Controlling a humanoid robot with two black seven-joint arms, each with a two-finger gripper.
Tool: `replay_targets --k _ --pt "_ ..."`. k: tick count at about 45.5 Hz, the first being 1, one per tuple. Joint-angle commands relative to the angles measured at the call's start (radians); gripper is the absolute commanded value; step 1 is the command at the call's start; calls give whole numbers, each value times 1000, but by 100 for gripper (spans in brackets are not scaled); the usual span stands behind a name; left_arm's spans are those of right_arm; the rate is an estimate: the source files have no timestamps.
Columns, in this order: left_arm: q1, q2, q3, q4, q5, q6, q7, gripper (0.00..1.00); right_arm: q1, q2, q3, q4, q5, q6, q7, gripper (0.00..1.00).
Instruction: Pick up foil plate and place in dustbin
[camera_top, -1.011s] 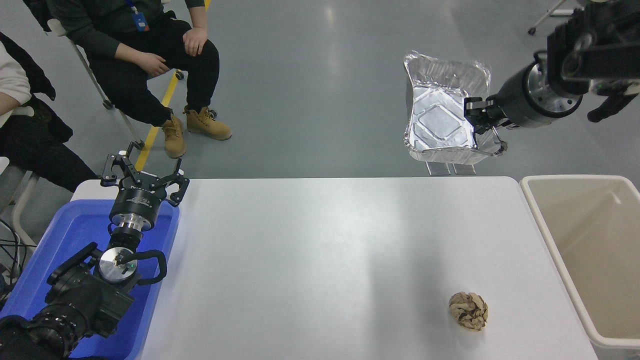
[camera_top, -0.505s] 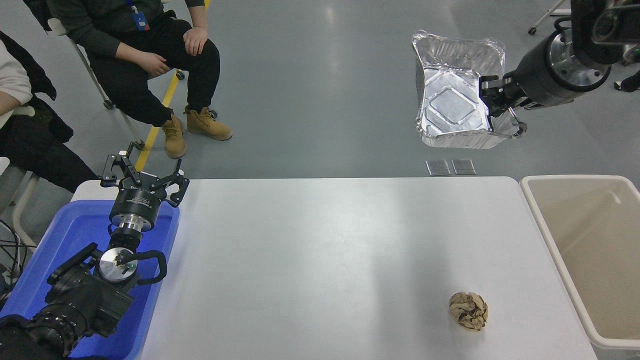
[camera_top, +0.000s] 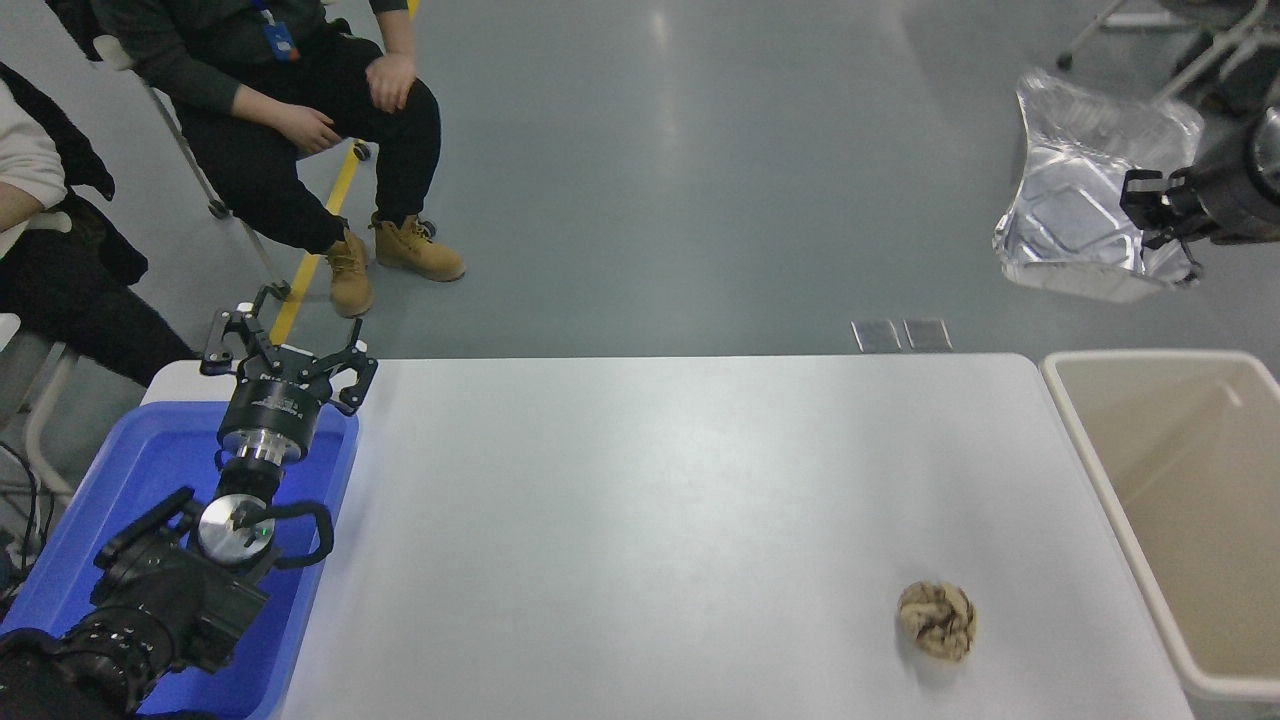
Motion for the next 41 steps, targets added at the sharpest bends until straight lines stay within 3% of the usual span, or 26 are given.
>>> replay_targets --k 1,16,32,41 --pt "0 0 0 0 0 0 0 99 -200 -93 14 -72 37 -155 0 0" --pt "0 0 0 0 0 0 0 99 -560 -106 113 -174 253 -371 0 0" --pt "0 0 0 -1 -1 0 0 99 -840 -106 263 -278 259 -565 0 0" --pt "0 0 0 -1 0 0 0 99 -956 -104 360 -327 270 -594 0 0"
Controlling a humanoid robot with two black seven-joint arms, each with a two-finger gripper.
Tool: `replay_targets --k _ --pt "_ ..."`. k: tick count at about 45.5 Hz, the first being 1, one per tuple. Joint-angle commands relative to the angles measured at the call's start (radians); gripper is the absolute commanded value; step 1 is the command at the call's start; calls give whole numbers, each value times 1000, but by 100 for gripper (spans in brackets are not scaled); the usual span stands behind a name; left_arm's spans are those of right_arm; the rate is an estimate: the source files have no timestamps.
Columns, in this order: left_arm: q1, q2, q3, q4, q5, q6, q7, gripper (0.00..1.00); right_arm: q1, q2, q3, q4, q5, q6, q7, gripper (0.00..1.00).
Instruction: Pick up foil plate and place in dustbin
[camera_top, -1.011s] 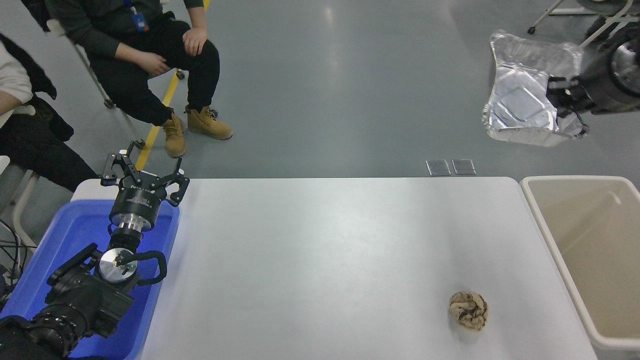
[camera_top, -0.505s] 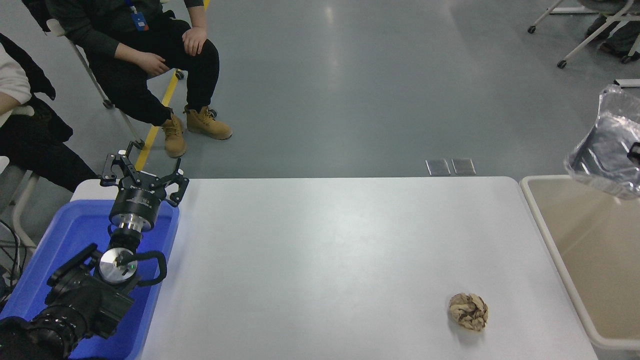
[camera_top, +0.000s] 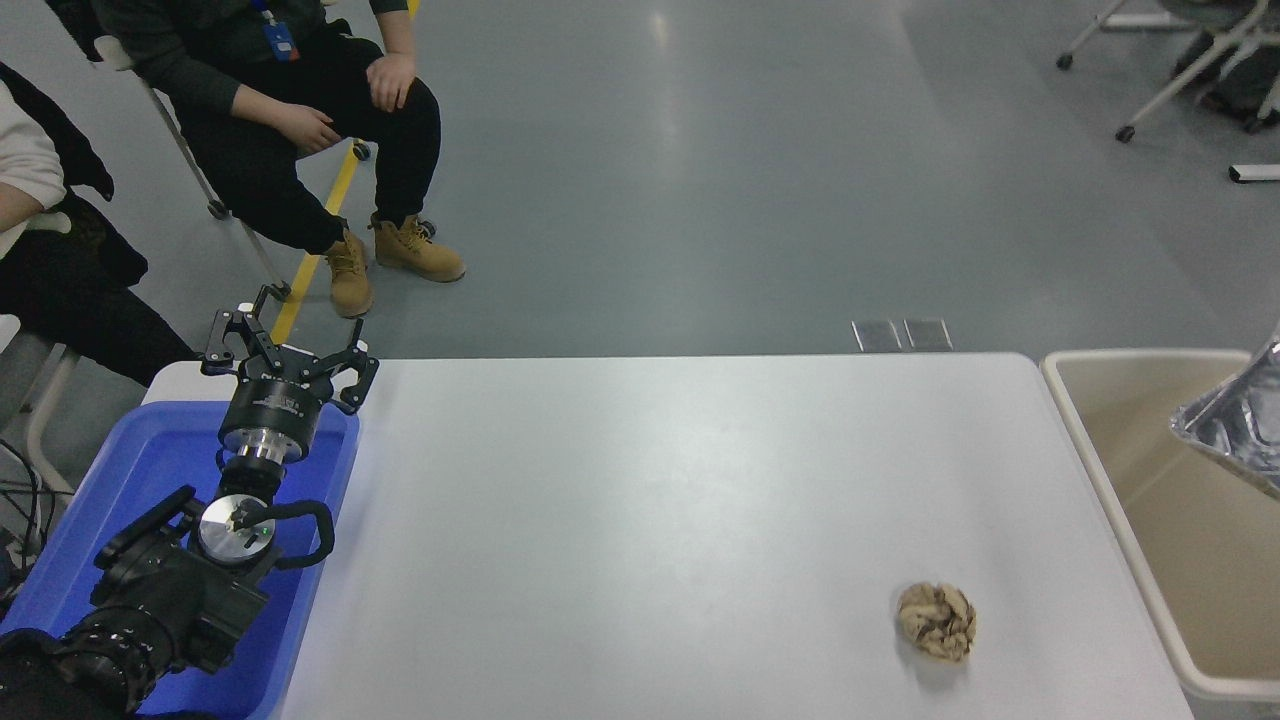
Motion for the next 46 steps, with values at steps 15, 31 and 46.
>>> replay_targets --k 15,31,46 --pt "0 0 0 -1 0 0 0 99 -206 1 122 -94 7 -88 2 27" --pt "0 0 0 1 0 0 0 99 -199 32 125 -77 -2 -71 2 100" --pt "0 0 0 1 0 0 0 99 4 -64 280 -73 -4 -68 2 100"
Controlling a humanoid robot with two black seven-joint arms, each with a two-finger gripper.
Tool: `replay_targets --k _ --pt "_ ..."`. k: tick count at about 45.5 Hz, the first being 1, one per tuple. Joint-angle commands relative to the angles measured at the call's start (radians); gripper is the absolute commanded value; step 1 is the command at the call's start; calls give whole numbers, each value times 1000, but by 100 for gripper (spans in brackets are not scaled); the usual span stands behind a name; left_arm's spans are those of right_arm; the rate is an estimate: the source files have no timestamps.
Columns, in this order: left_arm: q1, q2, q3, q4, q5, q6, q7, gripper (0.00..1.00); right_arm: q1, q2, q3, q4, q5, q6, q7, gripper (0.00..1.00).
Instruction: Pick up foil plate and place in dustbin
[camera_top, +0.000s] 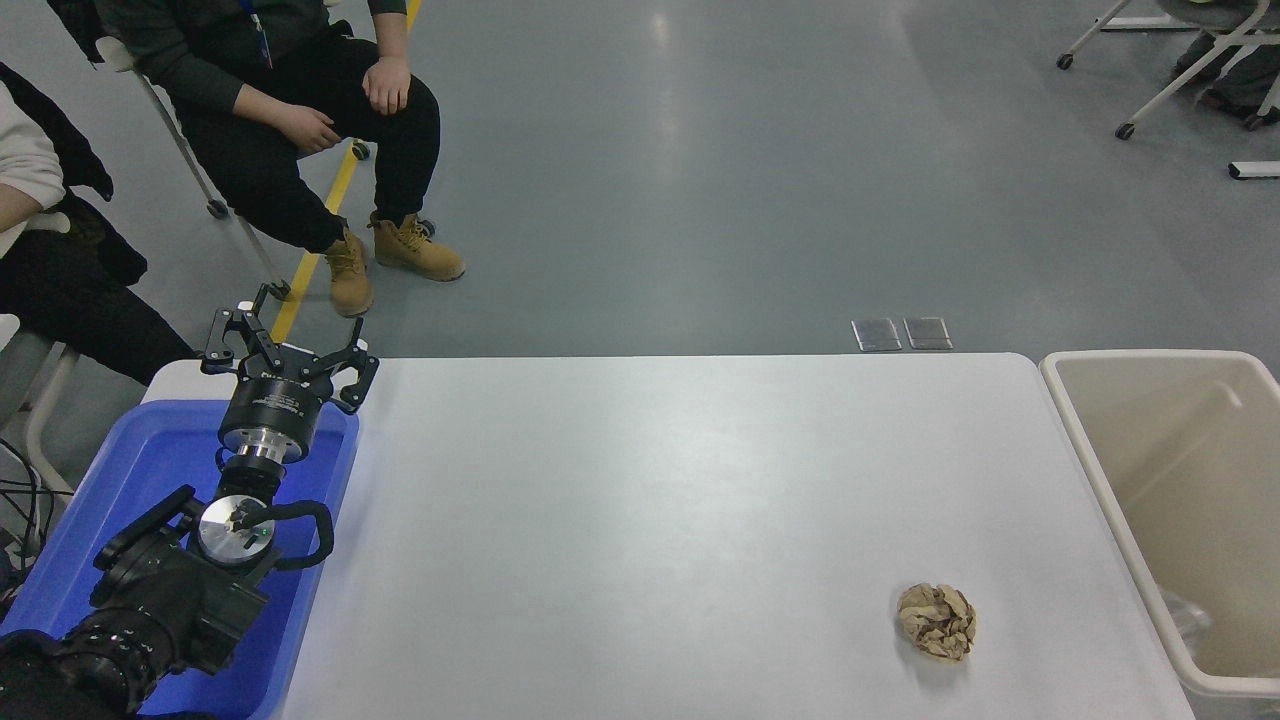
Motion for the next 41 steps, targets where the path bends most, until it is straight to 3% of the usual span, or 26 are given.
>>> replay_targets --k 1,17,25,41 --pt "0 2 0 -1 0 0 0 99 197 -85 77 9 -5 9 0 100" --pt "-1 0 0 -1 0 0 0 99 541 -17 71 23 -164 172 0 100" --pt "0 0 0 -1 0 0 0 99 639 139 30 25 -200 183 0 100" --pt "0 0 0 -1 -1 0 0 99 768 398 -83 75 -200 347 -2 100"
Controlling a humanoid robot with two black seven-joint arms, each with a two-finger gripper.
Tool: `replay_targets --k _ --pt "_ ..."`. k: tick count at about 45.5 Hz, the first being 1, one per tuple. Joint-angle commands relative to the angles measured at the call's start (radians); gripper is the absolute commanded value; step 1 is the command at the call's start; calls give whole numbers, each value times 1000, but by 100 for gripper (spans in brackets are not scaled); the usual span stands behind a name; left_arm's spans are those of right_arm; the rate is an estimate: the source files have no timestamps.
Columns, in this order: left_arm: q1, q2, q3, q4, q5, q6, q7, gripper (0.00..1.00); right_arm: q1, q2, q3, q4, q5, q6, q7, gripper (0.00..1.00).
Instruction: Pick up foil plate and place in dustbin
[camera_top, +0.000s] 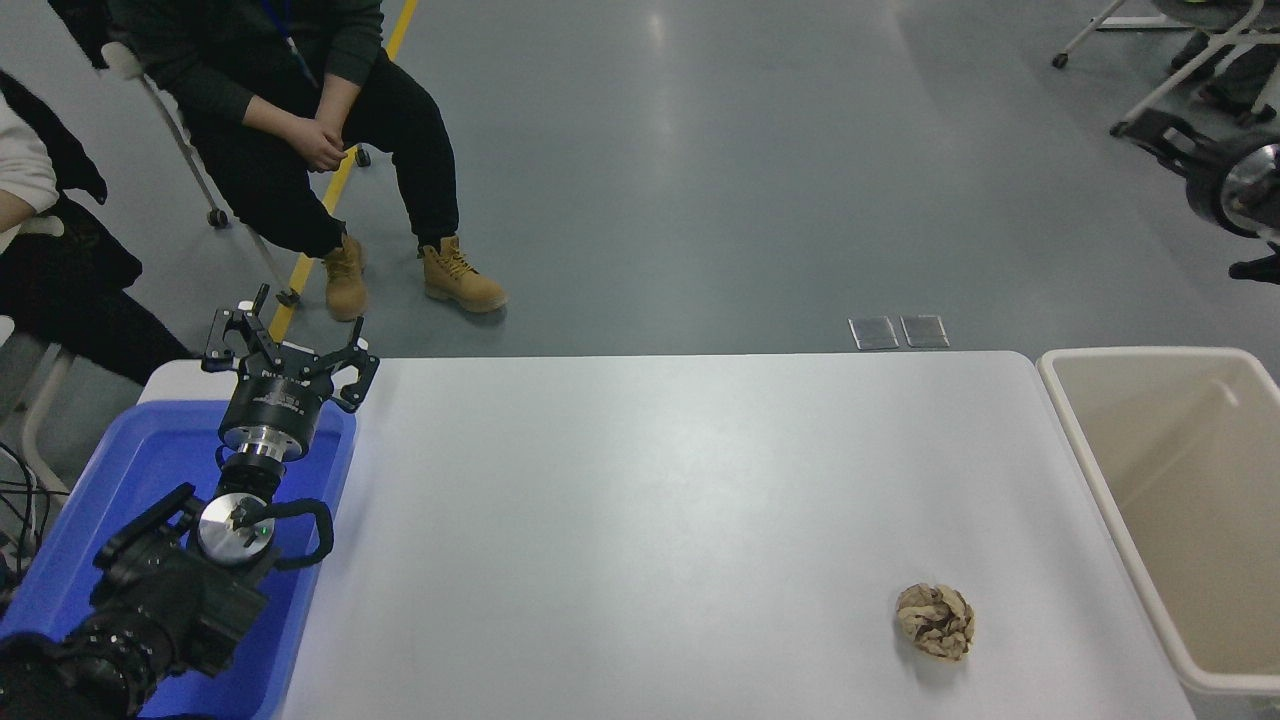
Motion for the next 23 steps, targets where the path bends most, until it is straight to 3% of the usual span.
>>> replay_targets --k 1,13,23 --pt "0 0 0 1 0 0 0 99 98 170 -44 41 -12 105 -2 100" --pt "0 0 0 1 0 0 0 99 155 275 -47 95 -12 265 -5 100" --pt "0 0 0 -1 0 0 0 99 253 281 -109 242 -12 421 -9 100"
